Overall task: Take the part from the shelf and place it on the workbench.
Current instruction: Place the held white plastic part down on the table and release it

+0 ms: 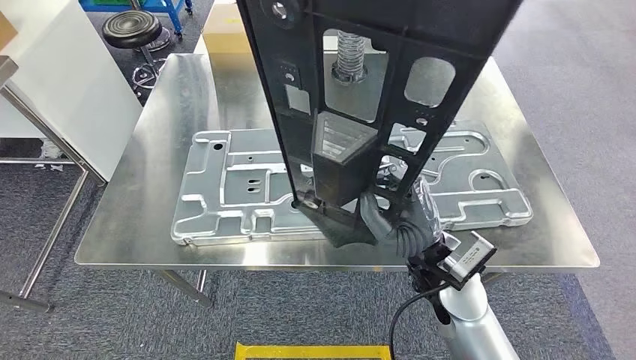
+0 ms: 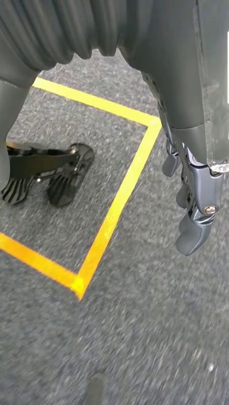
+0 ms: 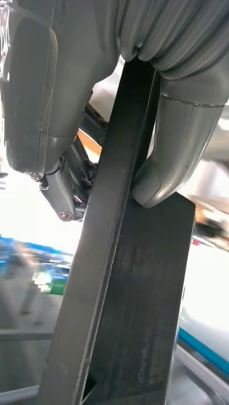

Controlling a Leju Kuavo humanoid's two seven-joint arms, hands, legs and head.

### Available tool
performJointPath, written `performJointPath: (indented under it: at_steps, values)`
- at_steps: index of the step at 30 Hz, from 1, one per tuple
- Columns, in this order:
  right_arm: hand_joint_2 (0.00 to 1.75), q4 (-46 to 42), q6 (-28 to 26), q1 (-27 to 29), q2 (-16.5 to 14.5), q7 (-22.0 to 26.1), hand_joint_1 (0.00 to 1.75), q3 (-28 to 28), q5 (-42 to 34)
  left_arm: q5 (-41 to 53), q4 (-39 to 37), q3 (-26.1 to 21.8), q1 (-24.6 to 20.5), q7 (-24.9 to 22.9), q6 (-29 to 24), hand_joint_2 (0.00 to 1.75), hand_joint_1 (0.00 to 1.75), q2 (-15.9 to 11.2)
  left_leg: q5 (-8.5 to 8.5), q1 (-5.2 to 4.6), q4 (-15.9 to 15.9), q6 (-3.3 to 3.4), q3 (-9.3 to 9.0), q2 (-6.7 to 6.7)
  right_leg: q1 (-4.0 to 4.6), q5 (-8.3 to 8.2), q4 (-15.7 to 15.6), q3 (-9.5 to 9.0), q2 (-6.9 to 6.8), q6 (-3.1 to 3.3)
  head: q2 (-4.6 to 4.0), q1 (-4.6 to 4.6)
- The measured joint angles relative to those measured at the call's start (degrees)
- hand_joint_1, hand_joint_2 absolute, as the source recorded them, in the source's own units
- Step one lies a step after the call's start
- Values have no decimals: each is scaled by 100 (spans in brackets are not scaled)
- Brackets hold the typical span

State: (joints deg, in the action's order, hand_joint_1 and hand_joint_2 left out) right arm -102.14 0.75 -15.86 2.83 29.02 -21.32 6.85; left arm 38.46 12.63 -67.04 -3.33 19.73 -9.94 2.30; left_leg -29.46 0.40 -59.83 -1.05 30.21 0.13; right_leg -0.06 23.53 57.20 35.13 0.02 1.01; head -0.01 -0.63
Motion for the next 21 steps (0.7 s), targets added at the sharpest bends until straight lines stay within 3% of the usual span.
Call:
performJointPath:
  at_steps: [1, 4, 5, 6, 7, 9, 10, 11, 15, 17, 19, 20, 21]
  values:
    - [175, -13, -203, -60, 10, -74, 175, 53, 261, 14, 0, -2, -6, 15, 0, 175, 0, 0, -104, 8, -285, -24, 148, -2, -10, 11, -16, -39, -1, 22, 0, -1]
    - [175, 24, -927, -289, 96, -427, 175, 256, 1243, 53, 0, -7, -1, 49, 5, 175, 0, 0, -546, 24, -1398, -81, 840, -3, -10, 56, -22, -80, 5, 58, 1, -3]
    - [175, 67, -1180, -370, 148, -593, 175, 325, 1681, 68, 0, -9, 6, 53, 9, 175, 0, 0, -569, 27, -1547, -88, 983, -3, -11, 72, -21, -95, 10, 56, 1, -3]
    - [175, 132, -1447, -468, 212, -798, 175, 394, 2214, 84, 0, -10, 10, 55, 14, 175, 0, 0, -462, 29, -1478, -89, 1019, -2, -12, 88, -18, -118, 16, 49, 1, -4]
    - [175, 216, -1673, -592, 285, -1023, 175, 450, 2778, 102, 0, -10, 10, 53, 19, 175, 0, -1, -230, 31, -1187, -80, 944, -2, -14, 108, -14, -148, 22, 36, 1, -2]
    - [175, 437, -1996, -897, 448, -1461, 175, 542, 3830, 146, 0, -10, 5, 44, 25, 175, 0, -10, 264, 30, -340, -44, 655, 2, -8, 152, 12, -196, 32, -8, 1, -2]
    - [175, 577, -2077, -1070, 533, -1654, 175, 572, 4273, 168, 0, -10, 1, 39, 33, 175, 0, -16, 381, 25, -39, -12, 555, 5, 0, 170, 29, -196, 37, -35, 1, 3]
    - [175, 740, -2108, -1247, 614, -1833, 175, 587, 4671, 190, 0, -10, 1, 35, 43, 175, 0, -21, 439, 19, 113, 26, 511, 5, 9, 186, 48, -186, 42, -68, 1, 3]
    - [175, 1590, -1998, -1993, 833, -2300, 175, 492, 6007, 264, 0, -10, -12, 42, 106, 175, 0, -28, 525, 25, 165, 172, 498, -3, 10, 296, 178, -123, 37, -203, 0, 36]
    - [175, 2097, -1947, -2337, 862, -2403, 175, 335, 6451, 320, 0, -10, -31, 56, 134, 175, 0, -33, 542, 34, 182, 209, 490, -3, -14, 588, 686, 109, 23, -264, 1, 56]
    - [175, 2611, -1926, -2586, 860, -2464, 175, 124, 6753, 369, 0, -9, -38, 68, 166, 175, 0, -47, 537, 28, 178, 224, 491, -8, -29, 898, 1459, 494, 18, -303, 1, 66]
    - [175, 2883, -1920, -2682, 847, -2475, 175, 1, 6879, 396, 0, -8, -38, 73, 185, 175, 0, -55, 532, 25, 177, 226, 489, -14, -33, 932, 1689, 623, 17, -308, 1, 66]
    - [175, 3154, -1915, -2768, 828, -2471, 175, -123, 6998, 429, 0, -8, -39, 77, 202, 175, 0, -63, 527, 23, 174, 225, 485, -23, -34, 855, 1706, 653, 17, -301, 1, 67]
